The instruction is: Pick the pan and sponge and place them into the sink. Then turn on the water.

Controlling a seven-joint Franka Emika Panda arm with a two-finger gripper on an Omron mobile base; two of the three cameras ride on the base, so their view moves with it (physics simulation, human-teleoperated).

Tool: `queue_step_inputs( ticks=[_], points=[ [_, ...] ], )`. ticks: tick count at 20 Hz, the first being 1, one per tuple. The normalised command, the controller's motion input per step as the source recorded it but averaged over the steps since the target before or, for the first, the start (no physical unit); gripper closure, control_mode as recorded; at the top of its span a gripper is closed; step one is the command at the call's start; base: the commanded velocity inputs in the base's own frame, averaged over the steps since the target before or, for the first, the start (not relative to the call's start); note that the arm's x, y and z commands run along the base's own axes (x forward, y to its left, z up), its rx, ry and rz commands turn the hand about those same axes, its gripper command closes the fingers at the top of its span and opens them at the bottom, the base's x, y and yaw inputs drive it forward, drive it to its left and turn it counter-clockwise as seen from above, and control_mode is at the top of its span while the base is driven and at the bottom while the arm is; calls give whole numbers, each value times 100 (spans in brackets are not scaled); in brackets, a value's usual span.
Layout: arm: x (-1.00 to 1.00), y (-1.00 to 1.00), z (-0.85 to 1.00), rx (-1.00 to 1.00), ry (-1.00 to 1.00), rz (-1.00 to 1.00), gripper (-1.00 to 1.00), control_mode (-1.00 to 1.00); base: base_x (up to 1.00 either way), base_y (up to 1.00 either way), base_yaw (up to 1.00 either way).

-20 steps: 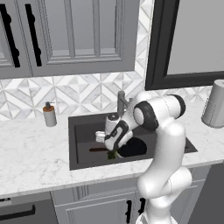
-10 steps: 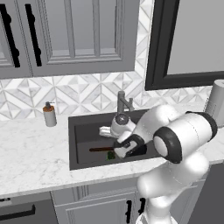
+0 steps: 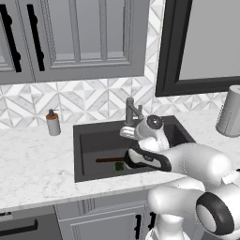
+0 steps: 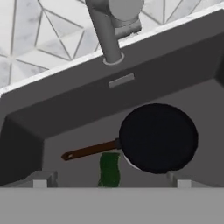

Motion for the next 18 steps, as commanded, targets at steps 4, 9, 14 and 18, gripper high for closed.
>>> queue_step_inputs(
  ticks=[4, 9, 14, 18],
  points=[
    [-24, -53, 97, 5, 7, 0, -100, -100, 0, 0, 0],
    [-36, -35, 28, -5, 8, 0, -100, -100, 0, 0, 0],
    [-2, -55, 0, 3, 4, 0, -100, -100, 0, 0, 0],
    [-1, -61, 0, 13, 0, 2, -100, -100, 0, 0, 0]
  ],
)
